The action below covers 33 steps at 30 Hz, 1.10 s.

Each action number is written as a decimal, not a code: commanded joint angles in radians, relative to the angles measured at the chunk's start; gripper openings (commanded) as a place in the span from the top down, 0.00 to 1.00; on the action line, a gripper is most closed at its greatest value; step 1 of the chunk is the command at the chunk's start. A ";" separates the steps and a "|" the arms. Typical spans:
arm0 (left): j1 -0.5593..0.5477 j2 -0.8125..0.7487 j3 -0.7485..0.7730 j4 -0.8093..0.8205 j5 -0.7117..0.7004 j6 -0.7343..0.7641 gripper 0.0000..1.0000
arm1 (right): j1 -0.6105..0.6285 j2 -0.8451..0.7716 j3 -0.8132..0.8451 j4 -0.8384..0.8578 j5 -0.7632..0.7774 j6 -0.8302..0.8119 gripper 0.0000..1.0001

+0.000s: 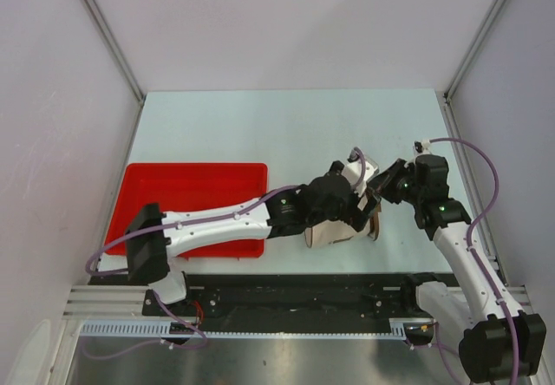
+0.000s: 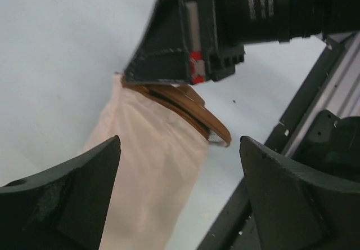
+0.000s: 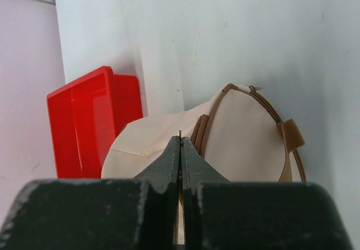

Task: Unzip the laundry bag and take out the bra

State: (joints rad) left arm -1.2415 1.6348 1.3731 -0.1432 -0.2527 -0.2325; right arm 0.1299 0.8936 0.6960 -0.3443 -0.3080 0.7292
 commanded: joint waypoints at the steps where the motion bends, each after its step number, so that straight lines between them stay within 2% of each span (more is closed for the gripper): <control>1: -0.032 0.051 0.081 -0.134 0.010 -0.163 0.11 | 0.004 0.001 0.046 -0.010 0.041 -0.002 1.00; 4: -0.032 0.068 0.089 -0.180 -0.061 -0.206 0.12 | -0.009 0.016 0.045 -0.042 0.056 -0.011 1.00; 8: -0.032 0.010 0.075 -0.234 -0.086 -0.163 0.13 | -0.047 0.030 0.040 -0.062 0.050 -0.037 1.00; 13: -0.032 -0.140 0.054 -0.330 0.091 -0.120 0.17 | -0.064 0.036 0.039 -0.064 0.043 -0.053 1.00; 18: -0.030 -0.211 -0.093 -0.337 0.347 -0.113 0.33 | -0.065 0.045 0.039 -0.045 0.037 -0.050 1.00; 20: -0.032 -0.196 -0.162 -0.320 0.381 -0.140 0.40 | -0.065 0.048 0.037 -0.042 0.035 -0.048 1.00; 25: -0.032 -0.096 -0.221 -0.306 0.255 -0.165 0.42 | -0.067 0.045 0.037 -0.041 0.035 -0.048 1.00; 29: -0.015 -0.029 -0.203 -0.274 0.164 -0.148 0.40 | -0.067 0.031 0.039 -0.053 0.041 -0.056 1.00; 33: 0.087 0.048 -0.174 -0.222 0.126 -0.093 0.40 | -0.069 0.010 0.039 -0.087 0.060 -0.059 1.00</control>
State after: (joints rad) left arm -1.2514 1.6493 1.1481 -0.4358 -0.0544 -0.3775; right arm 0.0677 0.9325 0.7021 -0.3801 -0.2775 0.6979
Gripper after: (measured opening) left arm 0.601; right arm 0.009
